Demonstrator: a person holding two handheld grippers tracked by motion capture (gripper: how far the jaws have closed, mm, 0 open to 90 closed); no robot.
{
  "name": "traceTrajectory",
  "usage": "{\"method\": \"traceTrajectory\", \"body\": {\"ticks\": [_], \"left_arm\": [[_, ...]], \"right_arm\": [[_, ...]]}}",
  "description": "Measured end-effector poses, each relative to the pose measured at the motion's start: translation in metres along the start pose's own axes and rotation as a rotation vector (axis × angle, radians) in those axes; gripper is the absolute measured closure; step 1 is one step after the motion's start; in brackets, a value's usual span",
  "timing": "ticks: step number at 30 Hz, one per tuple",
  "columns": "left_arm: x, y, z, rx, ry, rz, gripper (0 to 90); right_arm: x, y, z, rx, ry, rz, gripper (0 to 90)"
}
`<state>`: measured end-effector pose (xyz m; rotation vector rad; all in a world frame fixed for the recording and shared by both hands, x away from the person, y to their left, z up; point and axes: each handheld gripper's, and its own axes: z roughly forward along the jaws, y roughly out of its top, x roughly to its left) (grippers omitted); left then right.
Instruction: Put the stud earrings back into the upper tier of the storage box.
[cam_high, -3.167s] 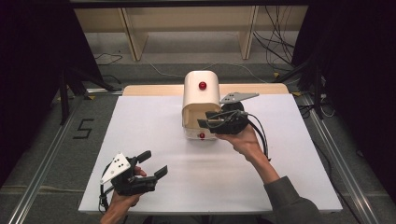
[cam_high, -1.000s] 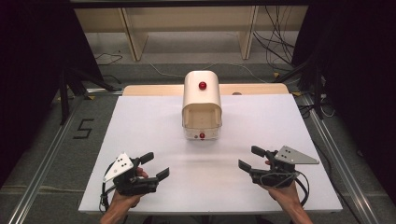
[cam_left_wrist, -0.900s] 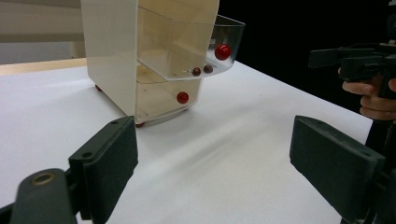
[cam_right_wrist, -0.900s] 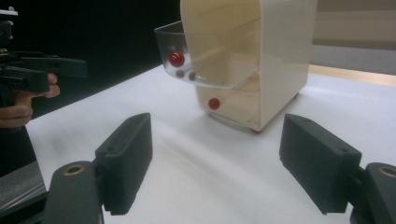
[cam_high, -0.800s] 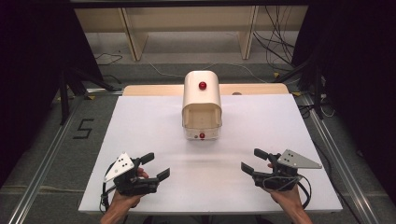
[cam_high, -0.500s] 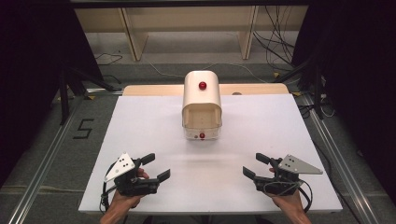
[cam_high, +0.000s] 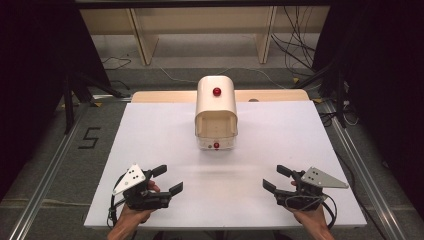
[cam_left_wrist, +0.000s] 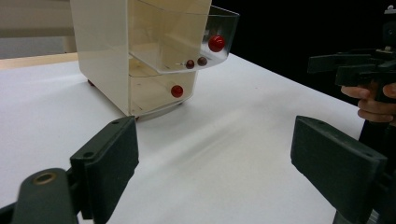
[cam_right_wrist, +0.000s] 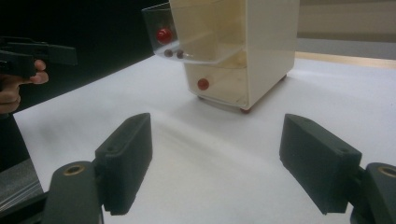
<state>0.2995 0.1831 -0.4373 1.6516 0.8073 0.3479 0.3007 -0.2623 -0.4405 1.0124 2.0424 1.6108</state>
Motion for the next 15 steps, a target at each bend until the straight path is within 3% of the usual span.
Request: {"method": "traceTrajectory", "body": {"ticks": [15], "left_arm": [[0.0002,0.0001,-0.0001,-0.002,0.002,0.001,14.8]], "right_arm": [[-0.0013,-0.0003,0.002,0.009,-0.006,-0.007,25.8]]}}
